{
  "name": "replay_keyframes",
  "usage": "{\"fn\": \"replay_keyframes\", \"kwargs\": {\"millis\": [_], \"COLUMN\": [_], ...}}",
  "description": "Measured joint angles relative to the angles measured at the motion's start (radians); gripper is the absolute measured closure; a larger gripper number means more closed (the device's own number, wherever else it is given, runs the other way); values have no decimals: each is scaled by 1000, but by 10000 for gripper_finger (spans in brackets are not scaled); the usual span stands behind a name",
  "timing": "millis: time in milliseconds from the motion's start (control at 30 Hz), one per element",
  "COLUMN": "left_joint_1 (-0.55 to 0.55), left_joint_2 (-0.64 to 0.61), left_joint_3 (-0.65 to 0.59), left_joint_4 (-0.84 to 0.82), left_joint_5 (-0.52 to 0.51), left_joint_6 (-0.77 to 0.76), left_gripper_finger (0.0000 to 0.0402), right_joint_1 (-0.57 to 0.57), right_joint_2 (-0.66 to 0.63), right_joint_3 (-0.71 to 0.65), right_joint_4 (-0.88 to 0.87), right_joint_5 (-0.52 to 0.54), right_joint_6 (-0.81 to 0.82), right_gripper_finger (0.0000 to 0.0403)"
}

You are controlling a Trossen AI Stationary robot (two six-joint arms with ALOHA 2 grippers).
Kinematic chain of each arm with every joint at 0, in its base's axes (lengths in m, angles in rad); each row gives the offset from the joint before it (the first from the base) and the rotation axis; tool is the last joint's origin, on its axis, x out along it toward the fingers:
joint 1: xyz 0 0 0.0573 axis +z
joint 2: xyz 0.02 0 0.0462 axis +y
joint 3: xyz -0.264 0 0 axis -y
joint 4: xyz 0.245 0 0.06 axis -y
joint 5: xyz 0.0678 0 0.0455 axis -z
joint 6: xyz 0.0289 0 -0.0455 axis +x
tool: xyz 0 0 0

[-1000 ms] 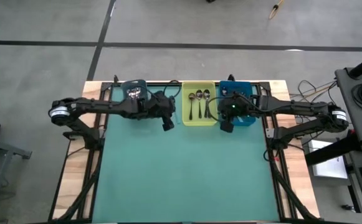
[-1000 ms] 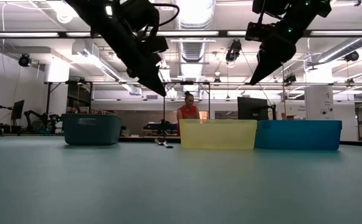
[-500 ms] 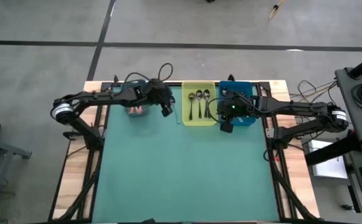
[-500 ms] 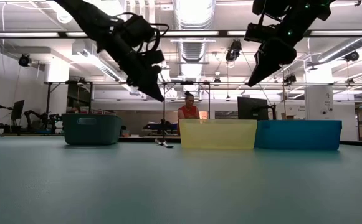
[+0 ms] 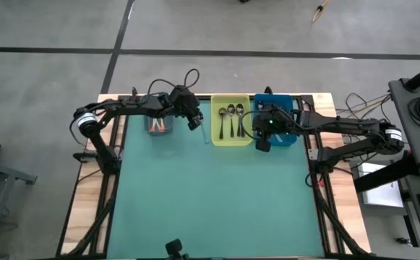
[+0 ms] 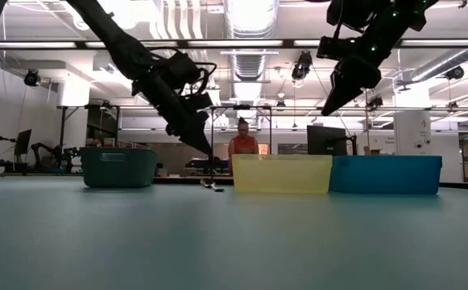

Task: Sort silverware by color (type)
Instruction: Put the blue spoon into the blue bin

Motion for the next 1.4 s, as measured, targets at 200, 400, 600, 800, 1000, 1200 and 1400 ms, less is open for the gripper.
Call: {"fn": "replay_keyframes", "kwargs": {"millis": [200,400,600,800,1000,1200,1400], "left_joint_1": [12,12,19,29,37,49,48], "left_joint_2": [38,75,96,139,166,197,213], "left_joint_3": [0,1,1,1,0,0,0], "left_joint_4": [42,53,82,117,140,145,146], "left_joint_5": [1,-21,-35,-36,-35,-34,-34], "left_joint_6": [-33,-3,14,9,12,12,15], "left_gripper_finger": [297,218,180,173,173,173,173], "right_joint_1": [-33,-70,-85,-84,-84,-88,-89], "right_joint_2": [0,0,0,0,0,0,0], "right_joint_3": [-10,-15,-17,-24,-24,-25,-25], "right_joint_4": [7,31,59,79,88,108,107], "right_joint_5": [-4,-86,-132,-135,-142,-185,-185], "right_joint_6": [-2,-10,-21,-31,-39,-42,-47], "right_gripper_finger": [344,344,344,344,344,344,344]}}
